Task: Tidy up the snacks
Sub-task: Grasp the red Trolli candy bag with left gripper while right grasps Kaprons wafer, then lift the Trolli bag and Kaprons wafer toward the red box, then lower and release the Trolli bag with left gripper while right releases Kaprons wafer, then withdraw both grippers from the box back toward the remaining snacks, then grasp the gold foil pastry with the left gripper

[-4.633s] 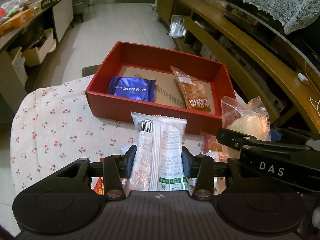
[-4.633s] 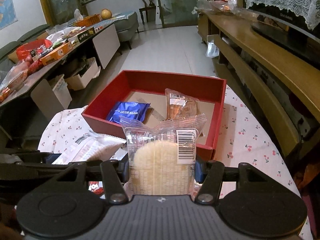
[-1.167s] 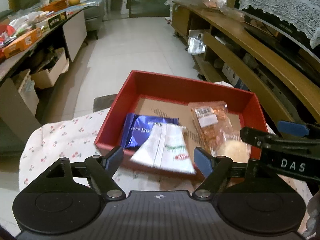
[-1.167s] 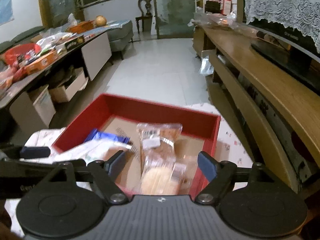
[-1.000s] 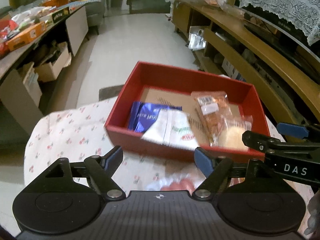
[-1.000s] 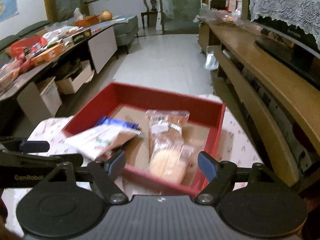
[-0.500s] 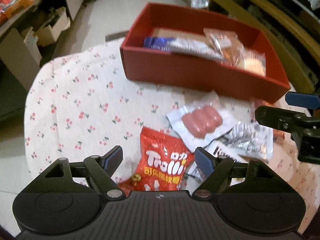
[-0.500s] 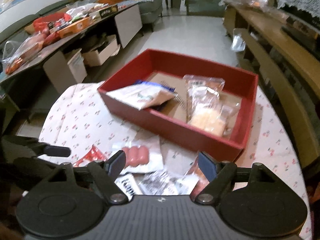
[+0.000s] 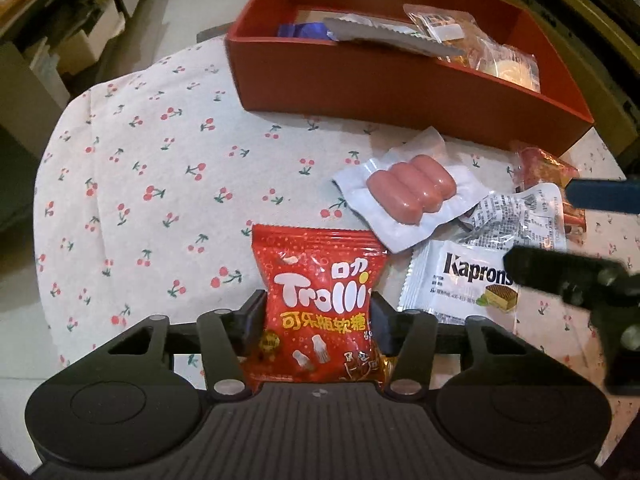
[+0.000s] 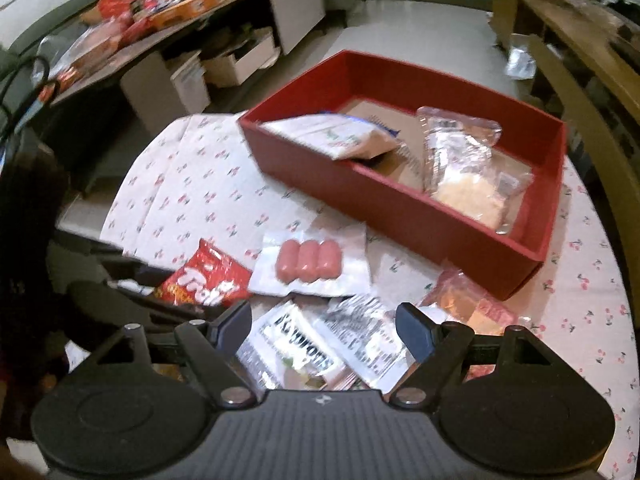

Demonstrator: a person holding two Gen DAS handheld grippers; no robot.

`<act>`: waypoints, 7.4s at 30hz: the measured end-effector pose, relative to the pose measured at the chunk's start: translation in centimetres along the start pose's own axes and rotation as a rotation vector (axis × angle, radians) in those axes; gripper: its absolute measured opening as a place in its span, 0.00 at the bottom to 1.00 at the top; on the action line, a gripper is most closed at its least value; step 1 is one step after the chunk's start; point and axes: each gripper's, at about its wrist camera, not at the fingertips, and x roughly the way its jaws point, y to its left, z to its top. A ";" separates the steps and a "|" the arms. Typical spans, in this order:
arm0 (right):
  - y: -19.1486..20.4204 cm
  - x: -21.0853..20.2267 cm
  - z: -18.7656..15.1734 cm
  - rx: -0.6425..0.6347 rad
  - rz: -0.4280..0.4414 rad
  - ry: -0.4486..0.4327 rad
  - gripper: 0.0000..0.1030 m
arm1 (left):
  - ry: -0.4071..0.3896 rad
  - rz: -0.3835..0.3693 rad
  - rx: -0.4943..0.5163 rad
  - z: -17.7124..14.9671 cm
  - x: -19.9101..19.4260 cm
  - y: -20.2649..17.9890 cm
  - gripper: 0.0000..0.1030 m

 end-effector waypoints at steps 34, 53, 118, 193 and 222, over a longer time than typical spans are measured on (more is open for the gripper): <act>2.3 1.9 -2.3 -0.145 -0.033 0.061 0.74 | -0.098 0.056 0.097 0.0 -2.7 -1.2 0.57; -1.5 -1.0 -3.8 0.039 -0.178 0.004 0.74 | -0.113 0.024 0.172 -0.2 -2.7 -5.1 0.57; -10.9 2.5 8.2 0.245 -0.279 -0.229 0.74 | -0.297 0.104 0.048 13.7 0.2 -7.5 0.54; -3.2 -2.4 2.0 0.087 -0.162 -0.161 0.93 | -0.257 0.058 -0.022 3.8 -5.5 -3.4 0.71; -1.7 -1.8 -1.1 0.053 -0.104 -0.040 0.94 | 0.076 -0.151 -0.283 -5.1 -1.6 -0.6 0.78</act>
